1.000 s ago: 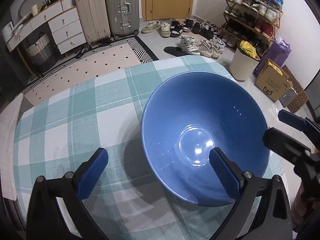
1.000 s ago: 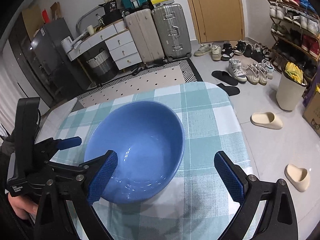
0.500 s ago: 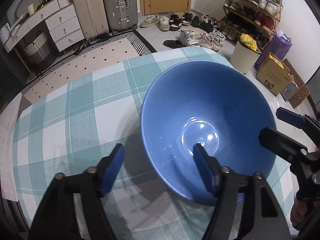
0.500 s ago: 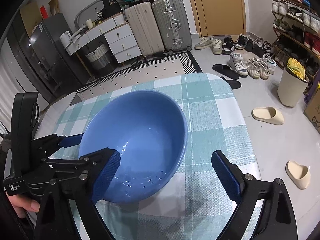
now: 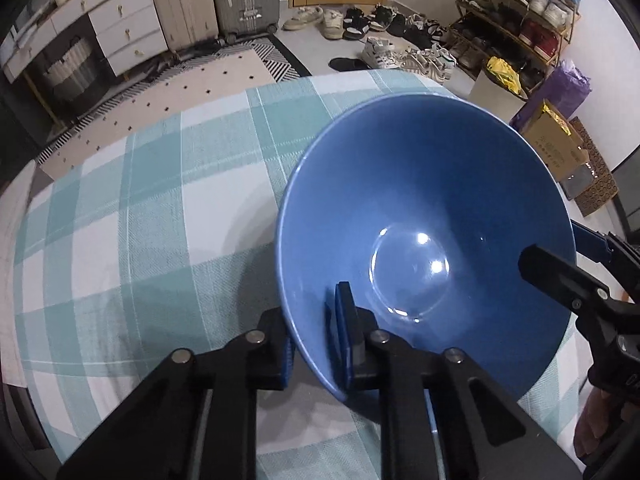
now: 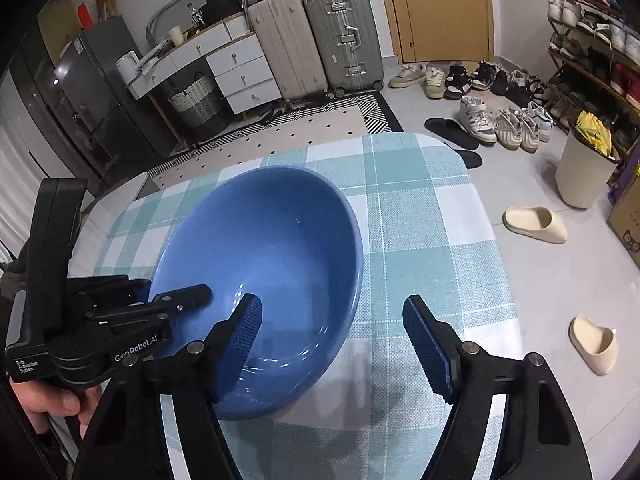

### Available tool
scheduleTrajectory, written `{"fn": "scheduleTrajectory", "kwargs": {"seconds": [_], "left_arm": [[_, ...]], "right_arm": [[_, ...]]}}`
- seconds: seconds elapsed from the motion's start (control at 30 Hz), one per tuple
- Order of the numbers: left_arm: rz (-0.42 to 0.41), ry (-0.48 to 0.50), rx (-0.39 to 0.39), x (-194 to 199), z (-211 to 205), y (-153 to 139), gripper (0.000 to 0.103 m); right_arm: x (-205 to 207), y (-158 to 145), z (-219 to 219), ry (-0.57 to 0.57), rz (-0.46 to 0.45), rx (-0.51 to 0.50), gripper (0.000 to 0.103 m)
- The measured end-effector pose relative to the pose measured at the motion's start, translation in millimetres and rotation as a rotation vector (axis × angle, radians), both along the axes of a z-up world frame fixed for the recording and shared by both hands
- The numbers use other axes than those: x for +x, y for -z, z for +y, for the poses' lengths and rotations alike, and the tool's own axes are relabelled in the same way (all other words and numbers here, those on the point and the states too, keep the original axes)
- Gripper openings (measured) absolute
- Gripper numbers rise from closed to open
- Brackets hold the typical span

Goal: Organize plates and bowls
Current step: 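Close the left gripper on the dark blue bowl rim while the right gripper grips the opposite rim, then lift the dark blue bowl with both grippers and carry it toward the nested bowls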

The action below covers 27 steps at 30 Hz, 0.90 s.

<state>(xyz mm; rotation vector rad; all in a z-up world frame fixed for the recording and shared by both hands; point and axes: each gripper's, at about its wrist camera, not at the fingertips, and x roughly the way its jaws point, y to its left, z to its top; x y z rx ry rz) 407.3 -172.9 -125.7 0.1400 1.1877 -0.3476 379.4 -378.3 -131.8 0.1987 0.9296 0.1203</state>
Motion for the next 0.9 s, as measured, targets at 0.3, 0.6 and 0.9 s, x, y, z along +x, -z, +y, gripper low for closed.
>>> {"fn": "scheduleTrajectory", "kwargs": {"seconds": [0.3, 0.6, 0.9], "left_arm": [[-0.002, -0.007, 0.001, -3.9, 5.3, -5.6, 0.016], [0.014, -0.006, 0.01, -9.6, 5.5, -3.1, 0.016], [0.011, -0.014, -0.01, -18.5, 8.0, -12.6, 0.016]], "right_arm": [[4.9, 2.1, 7.9, -0.025, 0.033, -0.025, 0.053], [6.5, 11.1, 14.6, -0.035, 0.093, -0.033, 0.018], [0.8, 8.5, 9.1, -0.001, 0.125, 0.003, 0.013]]}}
